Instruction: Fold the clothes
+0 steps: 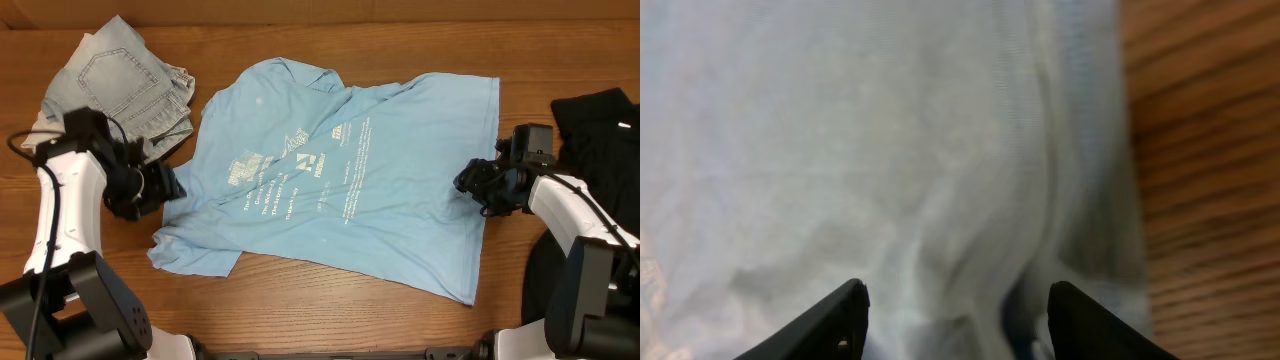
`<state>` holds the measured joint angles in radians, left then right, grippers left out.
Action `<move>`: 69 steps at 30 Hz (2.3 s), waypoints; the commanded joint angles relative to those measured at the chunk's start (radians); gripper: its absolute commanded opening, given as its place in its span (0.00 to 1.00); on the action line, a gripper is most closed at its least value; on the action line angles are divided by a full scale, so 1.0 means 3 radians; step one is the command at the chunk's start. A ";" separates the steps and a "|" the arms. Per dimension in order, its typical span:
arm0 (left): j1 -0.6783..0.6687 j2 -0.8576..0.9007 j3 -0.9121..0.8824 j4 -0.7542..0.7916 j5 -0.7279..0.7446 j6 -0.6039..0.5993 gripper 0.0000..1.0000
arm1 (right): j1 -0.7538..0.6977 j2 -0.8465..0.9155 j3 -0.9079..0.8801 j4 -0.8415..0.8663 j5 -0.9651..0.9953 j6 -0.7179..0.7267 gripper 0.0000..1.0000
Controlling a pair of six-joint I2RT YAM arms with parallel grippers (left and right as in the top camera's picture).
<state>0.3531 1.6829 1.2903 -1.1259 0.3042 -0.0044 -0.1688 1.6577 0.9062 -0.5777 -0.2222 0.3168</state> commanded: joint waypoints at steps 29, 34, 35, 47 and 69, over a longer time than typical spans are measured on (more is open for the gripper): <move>-0.1005 -0.0006 0.0235 0.0679 0.0520 0.0865 0.73 | -0.0276 0.0067 0.0195 0.0484 -0.0061 0.0209 0.04; -0.1011 -0.0006 0.0235 0.0717 0.0521 0.0863 0.74 | -0.0359 0.0038 0.0271 0.0211 -0.0254 0.0179 0.22; -0.1012 -0.0006 0.0235 0.0726 0.0523 0.0863 0.74 | -0.0354 0.0053 0.0262 0.0155 -0.0278 0.0178 0.24; -0.1011 -0.0006 0.0235 0.0704 0.0523 0.0862 0.74 | -0.0141 0.0623 0.0161 0.0364 -0.0139 0.0356 0.28; -0.1011 -0.0006 0.0235 0.0707 0.0523 0.0863 0.76 | -0.0209 0.0242 0.0423 -0.0276 -0.0189 -0.0117 0.33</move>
<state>0.0521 1.6829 1.3415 -0.9161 0.4599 0.2398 -0.2237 1.7573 1.0107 -0.6487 -0.3069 0.2848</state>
